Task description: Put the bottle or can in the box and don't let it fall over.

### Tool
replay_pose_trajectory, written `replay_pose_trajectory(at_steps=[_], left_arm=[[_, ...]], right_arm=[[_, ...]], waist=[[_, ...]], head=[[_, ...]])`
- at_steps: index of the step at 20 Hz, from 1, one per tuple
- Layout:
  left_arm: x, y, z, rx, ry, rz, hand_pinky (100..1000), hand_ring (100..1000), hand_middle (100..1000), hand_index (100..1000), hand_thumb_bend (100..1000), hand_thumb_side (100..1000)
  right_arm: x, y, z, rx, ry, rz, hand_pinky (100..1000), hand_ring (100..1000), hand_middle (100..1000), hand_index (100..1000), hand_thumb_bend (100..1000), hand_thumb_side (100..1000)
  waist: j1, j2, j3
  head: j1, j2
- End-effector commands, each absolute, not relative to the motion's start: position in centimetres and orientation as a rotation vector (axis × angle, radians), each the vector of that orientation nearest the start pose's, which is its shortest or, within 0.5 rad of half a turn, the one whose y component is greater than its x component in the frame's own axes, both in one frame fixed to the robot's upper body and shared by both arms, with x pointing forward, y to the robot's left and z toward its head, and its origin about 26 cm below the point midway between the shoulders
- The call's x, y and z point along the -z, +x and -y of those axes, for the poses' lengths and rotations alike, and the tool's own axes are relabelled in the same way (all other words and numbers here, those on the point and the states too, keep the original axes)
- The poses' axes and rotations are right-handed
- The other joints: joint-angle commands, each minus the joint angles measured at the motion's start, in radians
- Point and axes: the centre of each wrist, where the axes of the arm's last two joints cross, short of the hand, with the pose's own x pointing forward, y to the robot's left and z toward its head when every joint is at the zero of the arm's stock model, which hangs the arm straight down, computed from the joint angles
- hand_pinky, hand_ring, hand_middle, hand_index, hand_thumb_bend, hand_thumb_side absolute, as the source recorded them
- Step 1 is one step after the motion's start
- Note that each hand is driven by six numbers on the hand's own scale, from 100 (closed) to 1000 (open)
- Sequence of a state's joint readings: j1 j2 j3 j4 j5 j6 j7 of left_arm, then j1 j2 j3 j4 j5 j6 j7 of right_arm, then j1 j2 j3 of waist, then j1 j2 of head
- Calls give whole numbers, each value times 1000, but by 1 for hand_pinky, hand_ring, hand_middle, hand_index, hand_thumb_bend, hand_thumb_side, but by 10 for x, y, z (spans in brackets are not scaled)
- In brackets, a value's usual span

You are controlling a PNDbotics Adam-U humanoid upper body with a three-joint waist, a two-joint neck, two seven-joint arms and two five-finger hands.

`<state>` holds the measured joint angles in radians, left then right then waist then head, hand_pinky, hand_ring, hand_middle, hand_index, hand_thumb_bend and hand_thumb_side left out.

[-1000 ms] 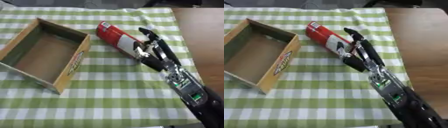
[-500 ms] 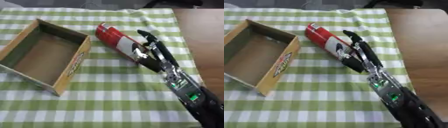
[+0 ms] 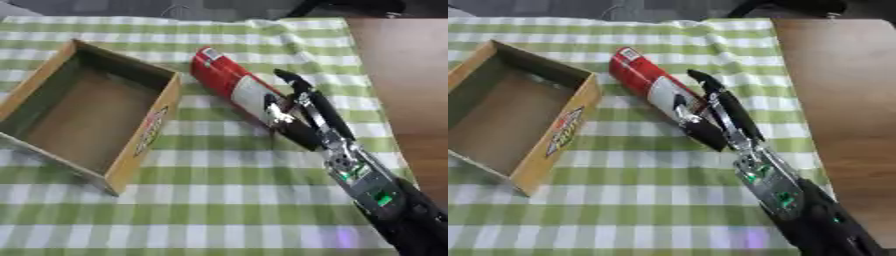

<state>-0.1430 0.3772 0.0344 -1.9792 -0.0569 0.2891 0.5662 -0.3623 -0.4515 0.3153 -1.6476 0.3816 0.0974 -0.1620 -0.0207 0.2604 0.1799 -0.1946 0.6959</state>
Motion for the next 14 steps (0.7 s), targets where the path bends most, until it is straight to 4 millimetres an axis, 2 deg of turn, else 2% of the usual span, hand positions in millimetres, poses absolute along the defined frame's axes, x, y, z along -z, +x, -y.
replay_pose_trajectory(at_steps=[1,14], left_arm=[[-170,283,-293,-186,748,1922,510,509,643,706,141,722],[-170,283,-293,-186,747,1923,512,510,644,706,136,726]], right_arm=[[-117,345,236,-804,-626,1871,825,1000,965,1000,100,865],[-110,352,238,-817,-687,1816,824,1000,959,1000,100,880]], waist=[[-4,4,2],[-7,3,5]], head=[[-1,-10],[-1,-14]])
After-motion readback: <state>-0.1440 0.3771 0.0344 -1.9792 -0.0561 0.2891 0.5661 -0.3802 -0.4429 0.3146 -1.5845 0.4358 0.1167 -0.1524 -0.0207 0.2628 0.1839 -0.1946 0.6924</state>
